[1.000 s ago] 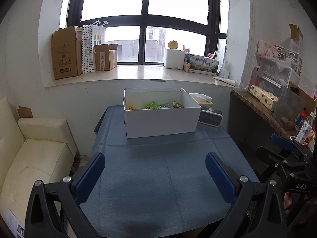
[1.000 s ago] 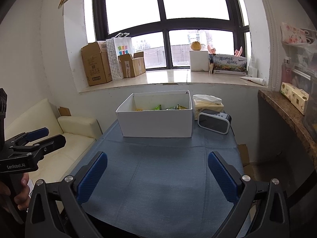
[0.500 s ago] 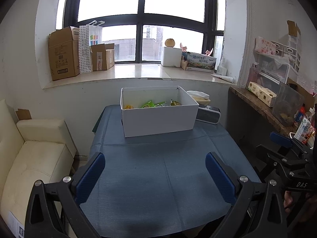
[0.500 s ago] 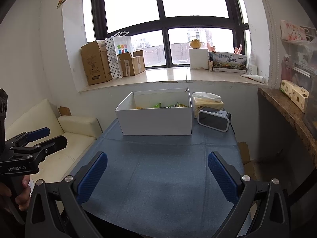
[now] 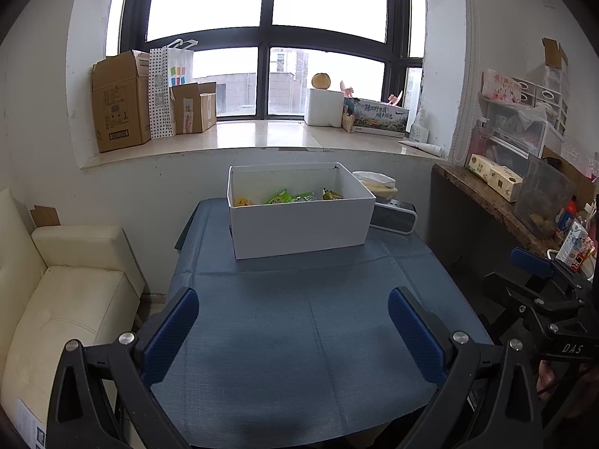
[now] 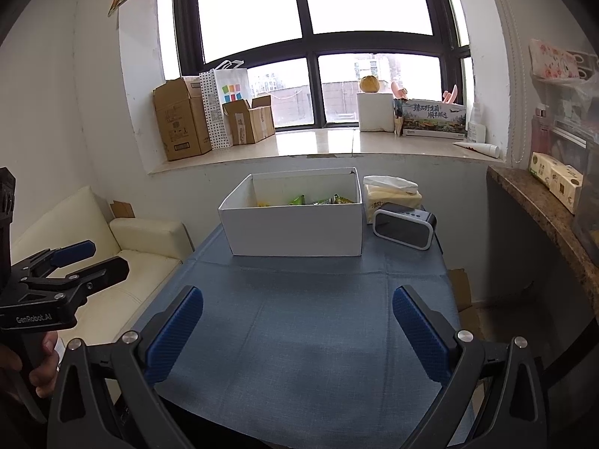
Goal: Organize snacks
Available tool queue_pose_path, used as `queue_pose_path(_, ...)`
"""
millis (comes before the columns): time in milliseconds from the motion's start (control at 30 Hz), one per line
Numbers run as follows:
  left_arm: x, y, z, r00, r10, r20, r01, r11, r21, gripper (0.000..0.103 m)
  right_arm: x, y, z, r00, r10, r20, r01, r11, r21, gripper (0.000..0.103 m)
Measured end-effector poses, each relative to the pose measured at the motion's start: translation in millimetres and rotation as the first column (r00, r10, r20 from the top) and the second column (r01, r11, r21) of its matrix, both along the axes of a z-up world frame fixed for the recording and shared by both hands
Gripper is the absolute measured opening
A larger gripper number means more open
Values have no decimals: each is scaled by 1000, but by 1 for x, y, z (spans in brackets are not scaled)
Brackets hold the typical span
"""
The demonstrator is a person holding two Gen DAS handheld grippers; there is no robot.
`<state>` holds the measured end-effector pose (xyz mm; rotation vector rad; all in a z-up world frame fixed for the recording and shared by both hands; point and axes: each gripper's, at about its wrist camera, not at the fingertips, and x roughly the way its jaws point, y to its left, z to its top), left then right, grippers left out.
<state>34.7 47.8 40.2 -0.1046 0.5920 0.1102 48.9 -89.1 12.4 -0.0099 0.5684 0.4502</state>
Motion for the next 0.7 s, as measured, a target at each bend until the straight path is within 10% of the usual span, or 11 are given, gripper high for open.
queue_pose_path(700,-1,-1,-2,1000,-3,8,3,1000,1,103,0,-2,-1,1000,-1,1,1,1000,1,103)
